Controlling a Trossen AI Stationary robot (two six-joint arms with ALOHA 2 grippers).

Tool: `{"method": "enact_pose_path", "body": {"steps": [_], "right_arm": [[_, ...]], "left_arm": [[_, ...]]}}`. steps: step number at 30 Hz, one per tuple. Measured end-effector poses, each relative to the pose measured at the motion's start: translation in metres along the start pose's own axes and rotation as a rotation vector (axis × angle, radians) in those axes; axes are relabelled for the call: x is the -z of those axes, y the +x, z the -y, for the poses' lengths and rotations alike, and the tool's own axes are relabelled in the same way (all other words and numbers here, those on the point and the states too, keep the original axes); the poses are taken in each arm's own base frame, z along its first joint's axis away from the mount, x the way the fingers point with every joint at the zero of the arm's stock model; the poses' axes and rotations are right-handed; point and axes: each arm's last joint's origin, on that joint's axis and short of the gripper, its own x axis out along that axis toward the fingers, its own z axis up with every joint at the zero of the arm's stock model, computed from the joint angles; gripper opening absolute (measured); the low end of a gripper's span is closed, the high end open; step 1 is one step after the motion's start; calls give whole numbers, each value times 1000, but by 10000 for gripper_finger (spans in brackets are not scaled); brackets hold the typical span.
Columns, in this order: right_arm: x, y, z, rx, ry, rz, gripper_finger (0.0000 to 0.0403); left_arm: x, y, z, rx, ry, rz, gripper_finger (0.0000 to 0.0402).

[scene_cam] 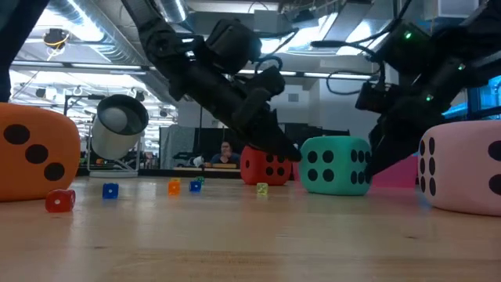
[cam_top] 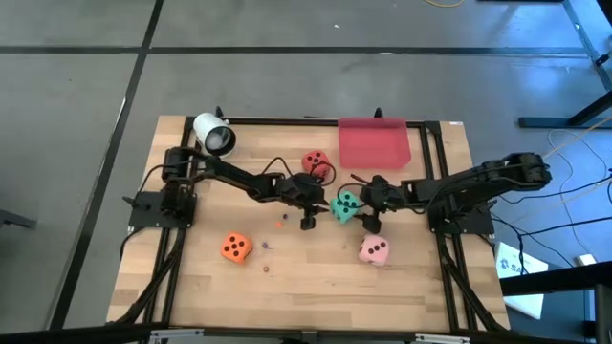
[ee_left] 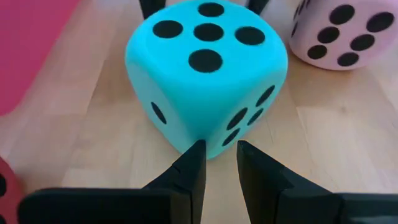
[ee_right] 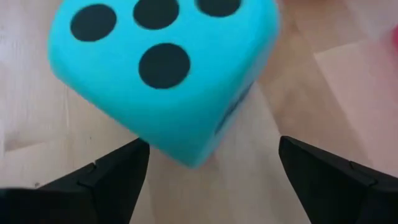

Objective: Pick & Place Dice
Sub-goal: Put the large blue dice into the red bin

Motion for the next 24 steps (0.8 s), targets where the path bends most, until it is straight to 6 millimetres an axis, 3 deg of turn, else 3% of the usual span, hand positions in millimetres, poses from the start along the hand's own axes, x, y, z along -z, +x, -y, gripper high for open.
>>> {"method": "enact_pose_path", "body": {"steps": [7, 24], "right_arm": [[-4, 16, -5, -107, -29, 59, 357], [-14, 9, -8, -124, -31, 91, 357]], "left_arm": [[0, 4, -1, 3, -5, -5, 82], [2, 3, 0, 9, -13, -25, 77]]}}
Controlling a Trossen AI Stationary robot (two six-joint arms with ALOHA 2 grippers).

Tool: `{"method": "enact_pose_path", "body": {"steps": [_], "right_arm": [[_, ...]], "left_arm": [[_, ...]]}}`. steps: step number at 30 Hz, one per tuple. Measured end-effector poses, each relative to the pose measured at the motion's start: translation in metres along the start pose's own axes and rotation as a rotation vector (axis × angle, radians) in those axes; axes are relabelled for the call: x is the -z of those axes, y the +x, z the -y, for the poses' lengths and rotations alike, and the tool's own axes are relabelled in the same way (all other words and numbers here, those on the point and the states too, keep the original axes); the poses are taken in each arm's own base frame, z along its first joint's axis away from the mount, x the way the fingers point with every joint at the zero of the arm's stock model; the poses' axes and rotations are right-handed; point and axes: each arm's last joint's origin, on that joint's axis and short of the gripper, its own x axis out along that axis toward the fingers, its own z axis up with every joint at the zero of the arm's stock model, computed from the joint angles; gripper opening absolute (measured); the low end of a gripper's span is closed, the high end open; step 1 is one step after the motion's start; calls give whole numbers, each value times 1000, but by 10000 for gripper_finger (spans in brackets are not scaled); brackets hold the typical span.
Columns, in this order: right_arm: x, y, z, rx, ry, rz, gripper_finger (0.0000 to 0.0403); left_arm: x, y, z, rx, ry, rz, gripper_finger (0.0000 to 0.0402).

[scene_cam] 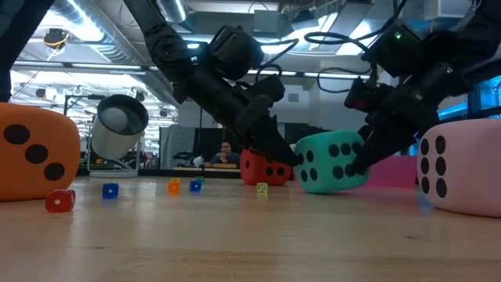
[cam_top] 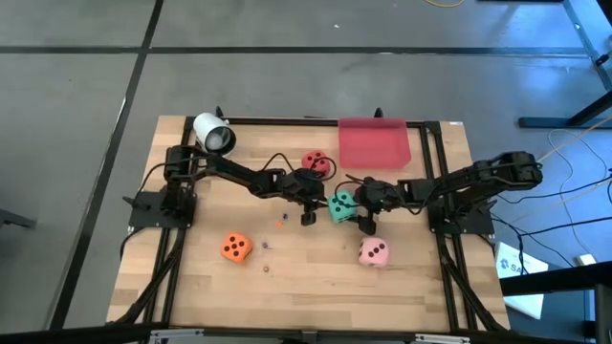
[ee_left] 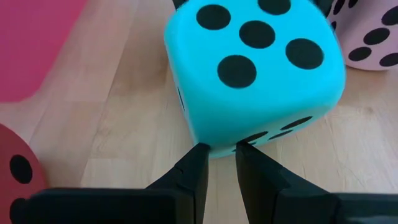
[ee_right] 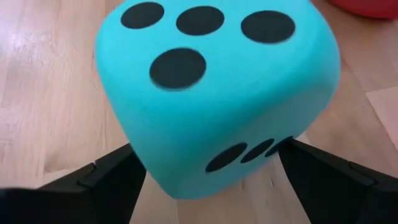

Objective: Pick & Place Dice
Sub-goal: Put the large blue dice into the red bin

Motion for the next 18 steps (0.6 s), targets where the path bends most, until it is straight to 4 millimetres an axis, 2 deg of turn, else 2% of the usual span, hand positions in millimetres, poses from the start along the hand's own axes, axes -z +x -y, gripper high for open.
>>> {"method": "enact_pose_path", "body": {"steps": [11, 13, 15, 16, 18], "right_arm": [[-7, -9, -1, -34, -34, 43, 357], [-19, -13, -4, -64, -50, 165, 357], [-48, -25, -10, -139, -69, 408, 357], [-53, -28, -11, -166, -74, 446, 357], [-44, -22, -9, -214, -75, 366, 357]], "left_arm": [[3, 1, 0, 13, 0, -20, 75], [7, 2, 1, 23, 4, -52, 75], [3, 3, 1, 17, 20, -12, 74], [-4, 1, 1, 21, 24, 28, 74], [-11, -2, 1, 39, 29, 80, 74]]}}
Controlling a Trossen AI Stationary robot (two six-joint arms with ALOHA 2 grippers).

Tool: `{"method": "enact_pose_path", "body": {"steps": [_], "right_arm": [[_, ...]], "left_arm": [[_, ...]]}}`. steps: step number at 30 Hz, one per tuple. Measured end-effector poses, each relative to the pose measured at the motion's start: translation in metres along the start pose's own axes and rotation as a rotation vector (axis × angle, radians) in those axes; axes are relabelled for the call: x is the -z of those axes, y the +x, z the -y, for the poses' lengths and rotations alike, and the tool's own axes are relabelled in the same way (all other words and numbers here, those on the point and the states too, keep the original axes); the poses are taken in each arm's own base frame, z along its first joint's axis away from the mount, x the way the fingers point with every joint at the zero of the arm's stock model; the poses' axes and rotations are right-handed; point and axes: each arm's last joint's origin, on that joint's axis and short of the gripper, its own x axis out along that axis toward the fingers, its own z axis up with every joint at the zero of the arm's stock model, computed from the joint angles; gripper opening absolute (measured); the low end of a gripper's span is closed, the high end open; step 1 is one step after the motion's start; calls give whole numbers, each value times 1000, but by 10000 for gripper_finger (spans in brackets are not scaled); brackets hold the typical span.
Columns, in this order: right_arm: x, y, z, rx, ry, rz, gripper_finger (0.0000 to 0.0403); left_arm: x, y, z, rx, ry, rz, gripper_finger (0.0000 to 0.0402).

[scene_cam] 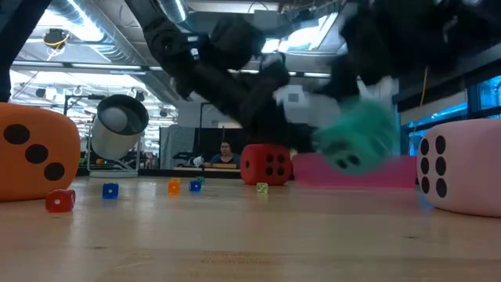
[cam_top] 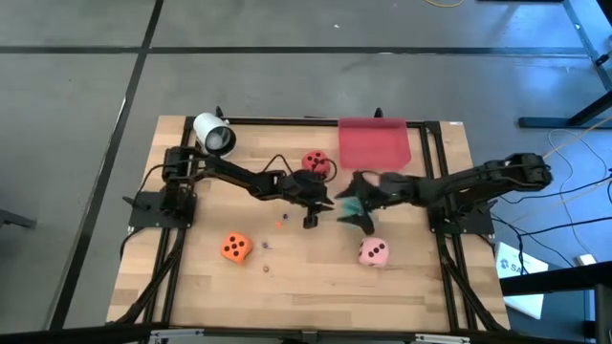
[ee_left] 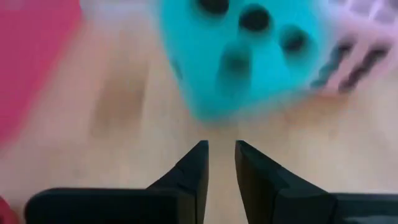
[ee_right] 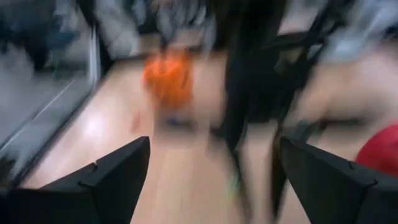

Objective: Pick & Place Dice
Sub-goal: Put the large blue dice into the red bin

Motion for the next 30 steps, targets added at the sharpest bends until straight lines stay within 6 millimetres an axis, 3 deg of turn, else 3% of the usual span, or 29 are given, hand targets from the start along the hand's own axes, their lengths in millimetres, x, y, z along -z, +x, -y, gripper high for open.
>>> {"method": "enact_pose_path", "body": {"steps": [1, 4, 7, 10, 22, 26, 30], "right_arm": [[5, 1, 2, -5, 15, -48, 357], [-10, 3, 3, 26, 19, -34, 357], [6, 3, 7, 59, 40, -161, 357], [-7, 0, 5, 48, 17, -79, 357], [-6, -13, 4, 104, 12, -125, 357], [1, -19, 5, 153, 20, -214, 357], [2, -36, 7, 331, 43, -386, 357]], "left_arm": [[0, 1, 0, 6, 1, 11, 74], [8, 3, 1, 12, -6, -34, 74], [4, 1, 1, 14, -4, -21, 74], [7, 2, 1, 14, -7, -44, 75], [7, 1, 1, 15, 26, -38, 75], [7, 1, 1, 16, 28, -32, 75], [7, 1, 1, 16, 28, -32, 75]]}}
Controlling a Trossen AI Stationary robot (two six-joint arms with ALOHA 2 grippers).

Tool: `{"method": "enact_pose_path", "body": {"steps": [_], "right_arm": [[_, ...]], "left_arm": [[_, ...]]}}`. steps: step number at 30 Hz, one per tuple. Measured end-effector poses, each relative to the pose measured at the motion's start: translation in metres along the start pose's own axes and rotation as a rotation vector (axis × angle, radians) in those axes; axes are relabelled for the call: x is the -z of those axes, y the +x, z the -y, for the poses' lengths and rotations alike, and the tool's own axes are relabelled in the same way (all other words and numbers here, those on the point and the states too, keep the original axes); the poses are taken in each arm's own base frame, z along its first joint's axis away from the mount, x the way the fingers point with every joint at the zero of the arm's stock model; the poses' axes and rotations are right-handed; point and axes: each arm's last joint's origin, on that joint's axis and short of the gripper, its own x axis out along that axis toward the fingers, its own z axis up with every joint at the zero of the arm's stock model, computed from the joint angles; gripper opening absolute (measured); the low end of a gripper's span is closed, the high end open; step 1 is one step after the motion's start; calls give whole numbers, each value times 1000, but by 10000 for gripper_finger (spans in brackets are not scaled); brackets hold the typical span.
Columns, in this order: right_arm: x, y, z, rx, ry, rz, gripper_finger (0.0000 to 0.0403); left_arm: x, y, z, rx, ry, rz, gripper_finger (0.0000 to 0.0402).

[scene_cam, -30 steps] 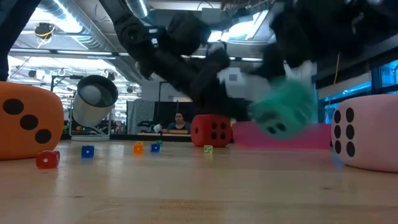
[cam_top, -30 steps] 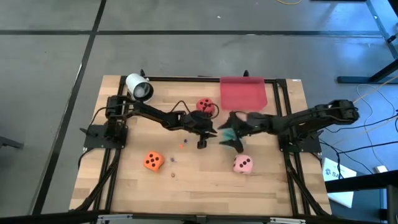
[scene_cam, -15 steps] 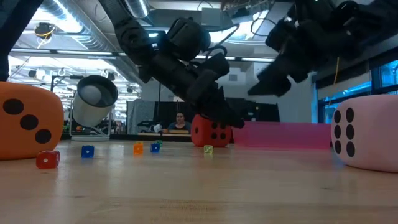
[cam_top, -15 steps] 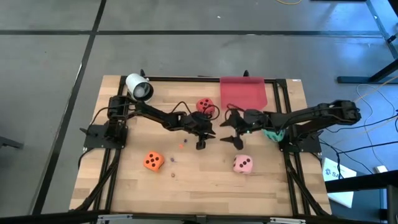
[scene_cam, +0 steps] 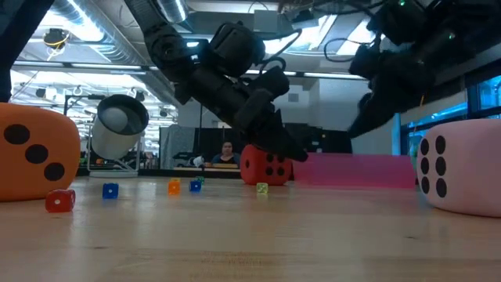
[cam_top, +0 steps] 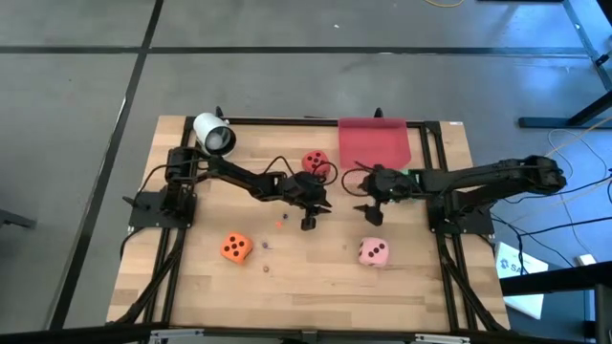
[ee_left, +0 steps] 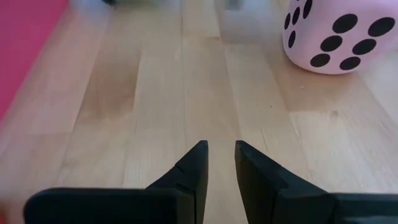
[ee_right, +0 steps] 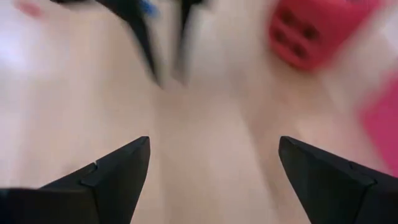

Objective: Pick & Place Dice
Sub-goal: Put the large blue dice into the red bin

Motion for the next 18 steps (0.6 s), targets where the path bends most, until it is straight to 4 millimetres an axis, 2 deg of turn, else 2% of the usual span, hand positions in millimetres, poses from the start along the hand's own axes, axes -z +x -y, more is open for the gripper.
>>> {"method": "enact_pose_path", "body": {"steps": [6, 12, 15, 18], "right_arm": [[-14, -38, 4, 159, 38, -75, 357], [-23, -62, 5, 180, 56, -116, 350], [-23, -72, 6, 203, 92, -195, 319], [-20, -81, 8, 238, 154, -278, 266]], "left_arm": [[0, 0, 0, 0, 0, 1, 75], [0, 0, 0, 0, 0, 1, 75], [0, 0, 0, 0, 0, 1, 75], [0, 0, 0, 0, 0, 0, 75]]}}
